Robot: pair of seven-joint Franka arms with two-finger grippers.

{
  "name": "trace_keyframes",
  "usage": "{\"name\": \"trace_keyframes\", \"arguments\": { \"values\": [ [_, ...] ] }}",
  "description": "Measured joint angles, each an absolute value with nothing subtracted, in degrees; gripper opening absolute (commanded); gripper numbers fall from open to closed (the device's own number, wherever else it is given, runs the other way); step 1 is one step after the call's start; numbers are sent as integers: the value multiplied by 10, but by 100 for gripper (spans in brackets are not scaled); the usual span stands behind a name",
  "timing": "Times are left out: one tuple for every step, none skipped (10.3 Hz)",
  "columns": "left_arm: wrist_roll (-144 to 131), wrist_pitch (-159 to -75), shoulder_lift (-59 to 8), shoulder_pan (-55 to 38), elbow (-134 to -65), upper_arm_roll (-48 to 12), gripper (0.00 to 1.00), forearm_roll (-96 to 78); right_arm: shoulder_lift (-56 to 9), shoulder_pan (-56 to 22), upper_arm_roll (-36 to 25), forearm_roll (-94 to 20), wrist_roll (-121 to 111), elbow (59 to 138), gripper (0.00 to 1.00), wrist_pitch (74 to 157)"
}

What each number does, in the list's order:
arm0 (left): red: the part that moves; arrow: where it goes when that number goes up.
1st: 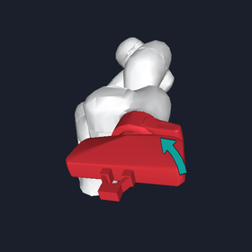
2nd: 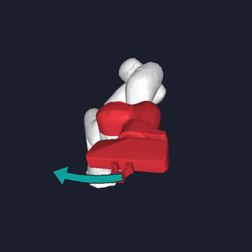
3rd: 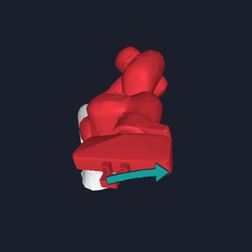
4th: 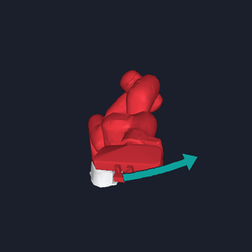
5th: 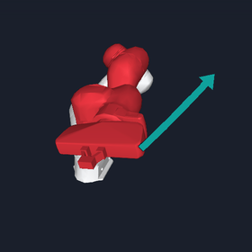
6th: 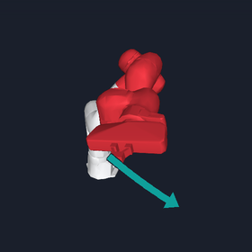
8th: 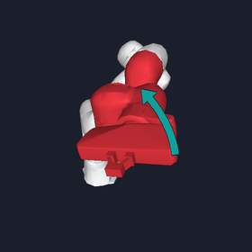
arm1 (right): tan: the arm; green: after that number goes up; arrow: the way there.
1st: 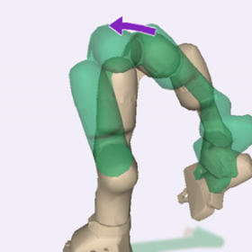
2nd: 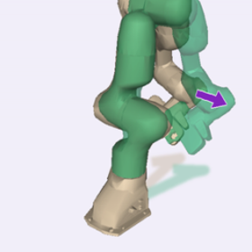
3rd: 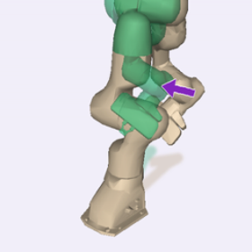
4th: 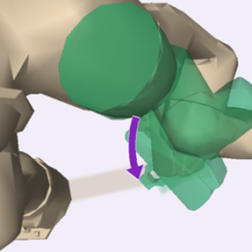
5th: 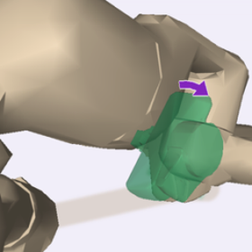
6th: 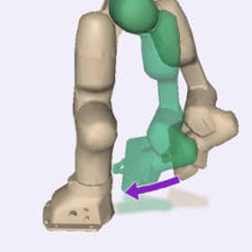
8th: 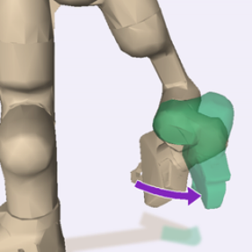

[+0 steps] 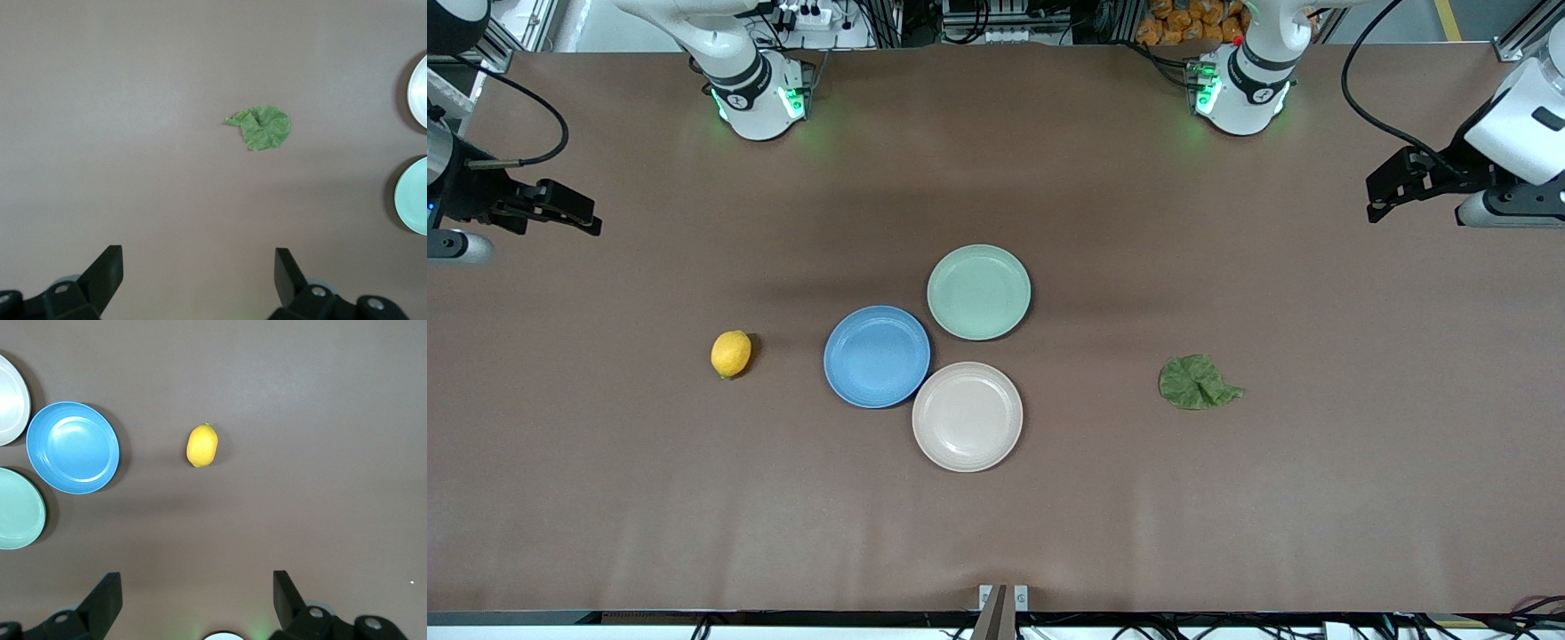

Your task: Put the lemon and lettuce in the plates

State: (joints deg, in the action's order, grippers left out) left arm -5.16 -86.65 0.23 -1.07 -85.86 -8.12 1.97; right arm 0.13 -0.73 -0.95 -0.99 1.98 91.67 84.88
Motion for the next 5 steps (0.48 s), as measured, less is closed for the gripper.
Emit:
{"name": "trace_keyframes", "arguments": {
  "values": [
    [-52, -867, 2, -11, -859, -81, 100, 20, 1, -7, -9, -10, 20, 917, 100, 849],
    [-52, -866, 2, -11, -859, -81, 100, 20, 1, -7, -9, -10, 20, 917, 100, 849],
    [-52, -866, 2, -11, -859, -81, 100, 20, 1, -7, -9, -10, 20, 917, 100, 849],
    [-52, -865, 2, -11, -860, -81, 100, 18, 1, -7, -9, -10, 20, 917, 100, 849],
    [-52, -864, -2, -10, -863, -81, 100, 8, 1, -7, -9, -10, 20, 917, 100, 849]
  ]
}}
